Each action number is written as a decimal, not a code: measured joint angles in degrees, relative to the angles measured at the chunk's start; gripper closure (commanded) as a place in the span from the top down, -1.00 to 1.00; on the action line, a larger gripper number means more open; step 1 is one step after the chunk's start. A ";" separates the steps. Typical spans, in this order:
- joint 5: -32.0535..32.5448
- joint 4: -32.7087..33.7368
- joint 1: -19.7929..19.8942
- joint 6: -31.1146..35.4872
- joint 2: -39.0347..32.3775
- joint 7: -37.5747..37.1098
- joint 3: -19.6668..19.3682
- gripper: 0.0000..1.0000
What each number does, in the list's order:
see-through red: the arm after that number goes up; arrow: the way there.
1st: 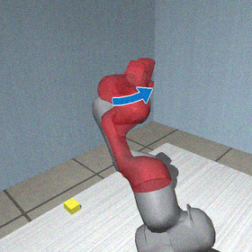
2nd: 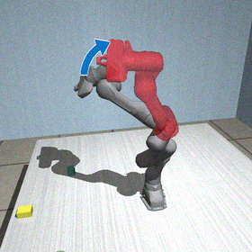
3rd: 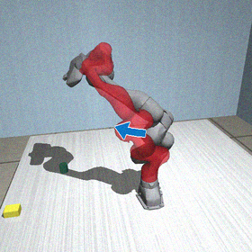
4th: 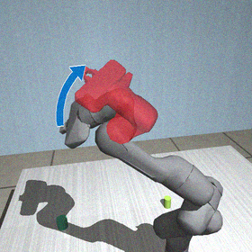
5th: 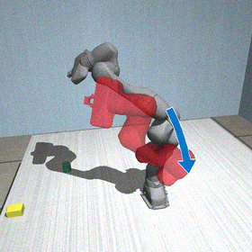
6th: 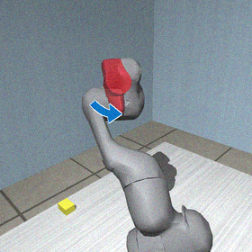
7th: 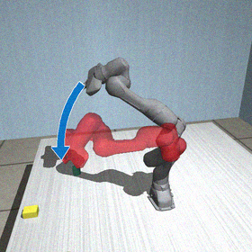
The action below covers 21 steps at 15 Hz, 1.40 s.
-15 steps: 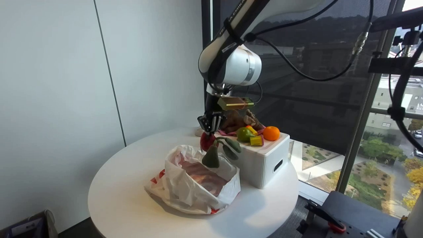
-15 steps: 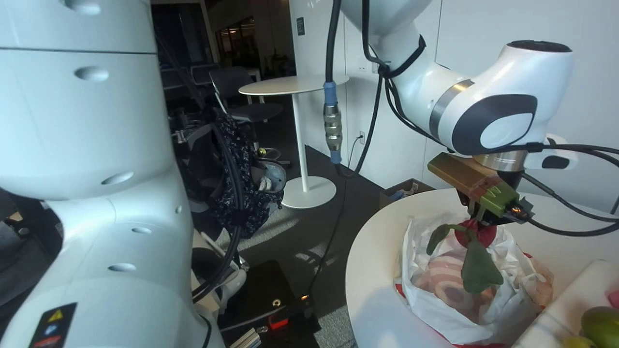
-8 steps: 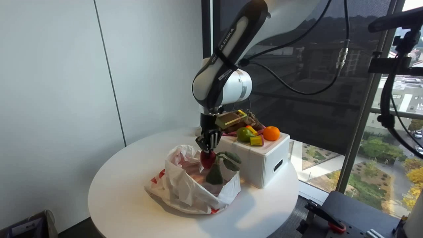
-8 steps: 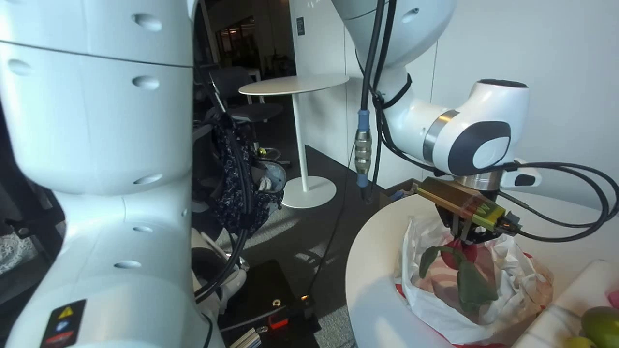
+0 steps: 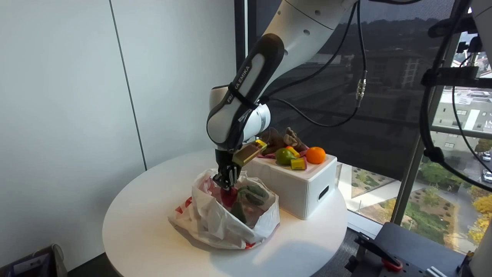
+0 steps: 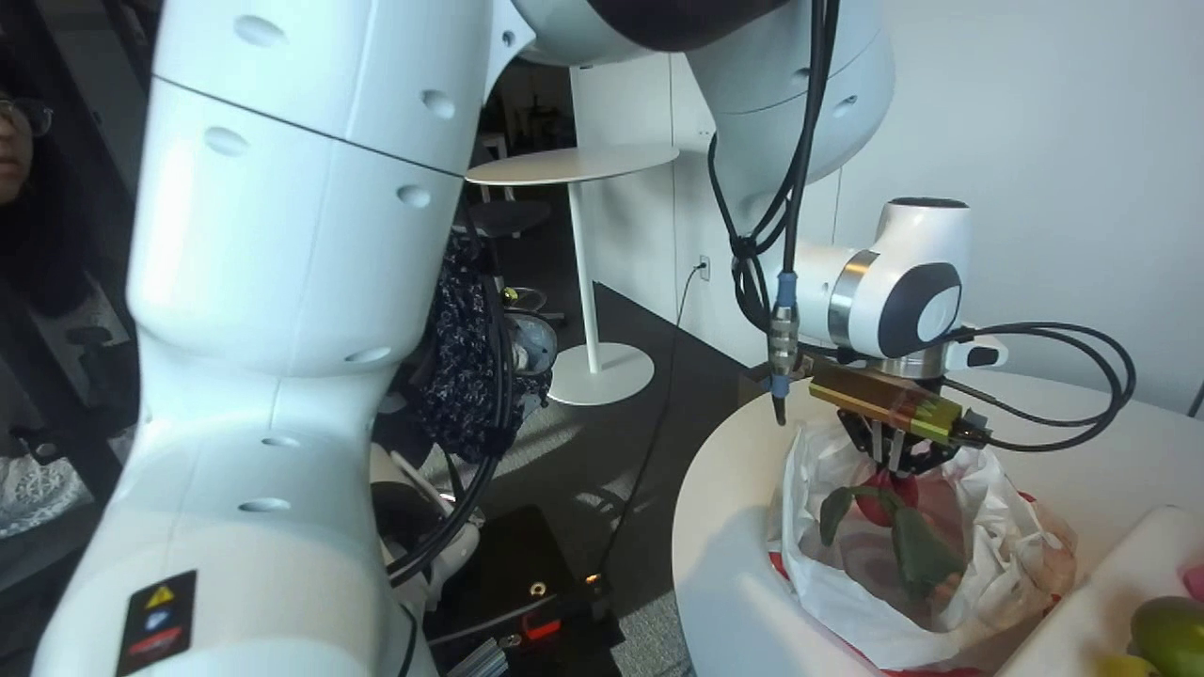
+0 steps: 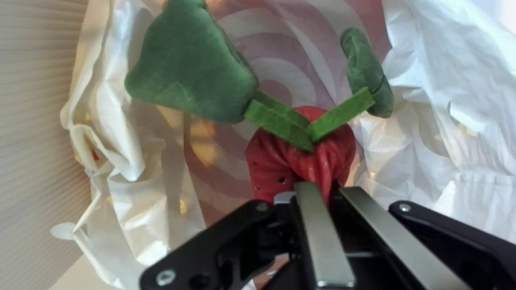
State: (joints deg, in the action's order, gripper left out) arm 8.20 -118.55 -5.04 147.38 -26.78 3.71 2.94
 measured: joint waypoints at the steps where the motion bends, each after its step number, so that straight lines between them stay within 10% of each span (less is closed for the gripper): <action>1: 0.07 1.24 -0.45 0.00 -1.14 -0.69 -0.32 -0.07; 8: -2.68 1.11 0.67 -0.18 1.37 -4.44 -1.28 0.97; 15: 0.83 -11.69 2.81 1.48 17.31 -14.96 -9.31 1.00; 21: 25.86 -18.84 5.97 8.45 24.15 -34.16 -14.28 1.00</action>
State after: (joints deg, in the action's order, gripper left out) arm 34.06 -137.39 0.93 155.83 -2.63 -30.45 -11.34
